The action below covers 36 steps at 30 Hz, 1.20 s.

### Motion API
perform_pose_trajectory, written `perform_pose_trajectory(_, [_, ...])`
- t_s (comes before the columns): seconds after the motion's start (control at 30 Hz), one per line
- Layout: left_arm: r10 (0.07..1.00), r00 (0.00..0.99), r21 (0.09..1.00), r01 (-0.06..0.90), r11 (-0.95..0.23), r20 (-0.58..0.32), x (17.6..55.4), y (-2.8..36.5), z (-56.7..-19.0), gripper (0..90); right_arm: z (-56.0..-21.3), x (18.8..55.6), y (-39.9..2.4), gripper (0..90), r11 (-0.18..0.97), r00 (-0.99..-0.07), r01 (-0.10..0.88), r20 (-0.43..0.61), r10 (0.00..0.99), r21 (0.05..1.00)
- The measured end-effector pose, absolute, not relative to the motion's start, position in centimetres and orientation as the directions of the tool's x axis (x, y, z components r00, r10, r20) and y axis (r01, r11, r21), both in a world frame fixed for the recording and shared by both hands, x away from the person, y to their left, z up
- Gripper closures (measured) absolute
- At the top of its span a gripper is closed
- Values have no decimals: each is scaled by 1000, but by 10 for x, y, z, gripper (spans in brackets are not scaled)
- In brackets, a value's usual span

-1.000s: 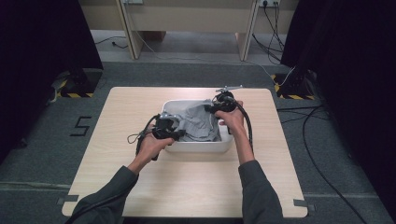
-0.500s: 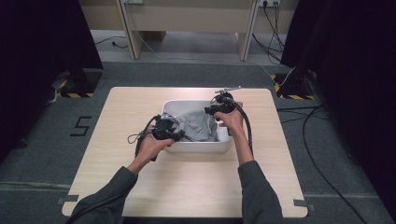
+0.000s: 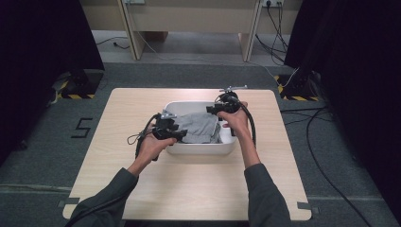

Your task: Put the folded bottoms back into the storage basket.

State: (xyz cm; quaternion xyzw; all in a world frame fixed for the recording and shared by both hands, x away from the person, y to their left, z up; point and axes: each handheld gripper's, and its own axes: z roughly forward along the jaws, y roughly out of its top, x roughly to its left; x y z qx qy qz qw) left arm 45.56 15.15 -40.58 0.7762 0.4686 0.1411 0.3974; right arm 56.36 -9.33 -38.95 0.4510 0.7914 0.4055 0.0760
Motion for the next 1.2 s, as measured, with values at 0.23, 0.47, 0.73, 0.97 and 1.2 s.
perform_pose_trajectory(0.23, [831, 536, 766, 594, -245, -151, 448, 155, -396, 502, -378, 552, -92, 523, 273, -612, 623, 241, 753, 733])
perform_pose_trajectory(0.47, [824, 537, 773, 595, -218, -181, 437, 164, -390, 402, -373, 536, -101, 497, 281, -636, 601, 235, 736, 748])
perform_pose_trajectory(0.73, [803, 556, 776, 597, -206, -215, 434, 171, -390, 343, -369, 526, -115, 490, 267, -642, 590, 242, 728, 762])
perform_pose_trajectory(0.97, [796, 567, 778, 591, -214, -212, 428, 176, -391, 316, -365, 515, -123, 473, 270, -652, 577, 235, 721, 771])
perform_pose_trajectory(1.2, [806, 553, 783, 589, -201, -210, 423, 181, -389, 265, -365, 506, -130, 453, 270, -659, 566, 232, 715, 779])
